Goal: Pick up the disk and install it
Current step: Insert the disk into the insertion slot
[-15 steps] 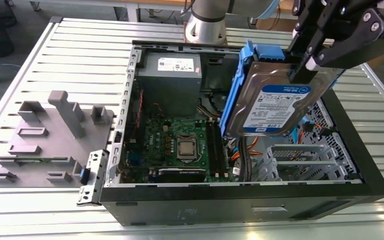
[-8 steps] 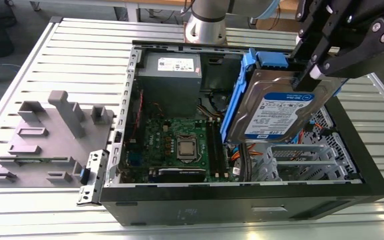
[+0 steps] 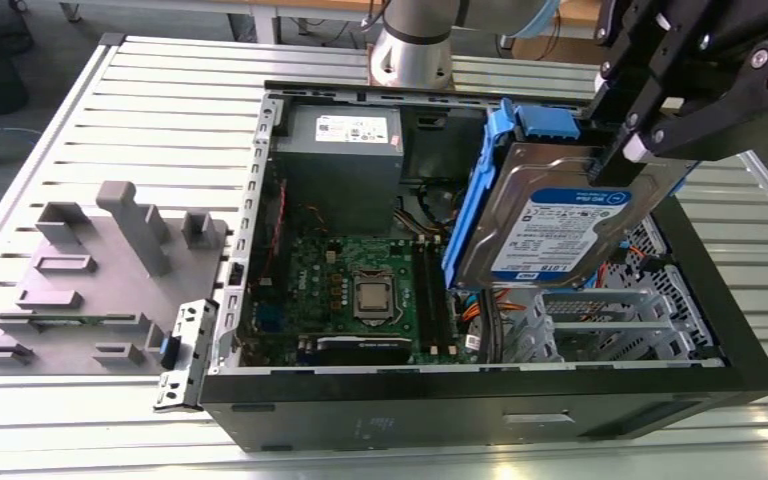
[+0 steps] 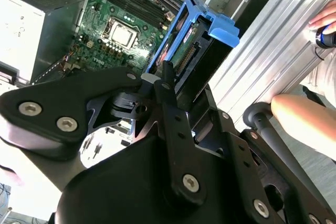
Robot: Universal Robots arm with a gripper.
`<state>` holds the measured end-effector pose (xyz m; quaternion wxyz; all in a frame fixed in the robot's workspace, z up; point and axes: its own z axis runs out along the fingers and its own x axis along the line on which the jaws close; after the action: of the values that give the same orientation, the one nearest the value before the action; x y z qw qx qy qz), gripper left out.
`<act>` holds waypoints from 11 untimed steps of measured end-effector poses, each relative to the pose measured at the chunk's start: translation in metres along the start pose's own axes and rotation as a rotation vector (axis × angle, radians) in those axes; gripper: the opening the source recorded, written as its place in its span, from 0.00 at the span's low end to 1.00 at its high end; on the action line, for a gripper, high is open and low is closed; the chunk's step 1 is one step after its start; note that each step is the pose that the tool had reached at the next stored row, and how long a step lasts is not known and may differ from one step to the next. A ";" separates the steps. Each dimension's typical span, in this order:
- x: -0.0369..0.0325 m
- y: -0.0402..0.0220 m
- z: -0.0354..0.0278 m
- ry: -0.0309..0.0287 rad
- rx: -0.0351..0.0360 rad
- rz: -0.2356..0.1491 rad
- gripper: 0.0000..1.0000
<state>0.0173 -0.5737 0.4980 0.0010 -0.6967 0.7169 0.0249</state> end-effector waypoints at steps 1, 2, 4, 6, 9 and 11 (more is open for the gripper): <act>0.0000 -0.0010 0.0000 0.0000 -0.0001 0.000 0.35; 0.0000 -0.0024 0.0000 -0.0001 -0.0001 0.000 0.35; -0.0002 -0.0061 -0.0001 0.0000 -0.0001 0.000 0.35; -0.0003 -0.0106 -0.0001 0.0000 -0.0001 0.000 0.35; -0.0004 -0.0169 0.0000 -0.0002 -0.0002 0.000 0.35; -0.0006 -0.0218 0.0000 -0.0001 -0.0004 0.000 0.35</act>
<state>0.0391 -0.5737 0.4973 0.0009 -0.6966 0.7170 0.0250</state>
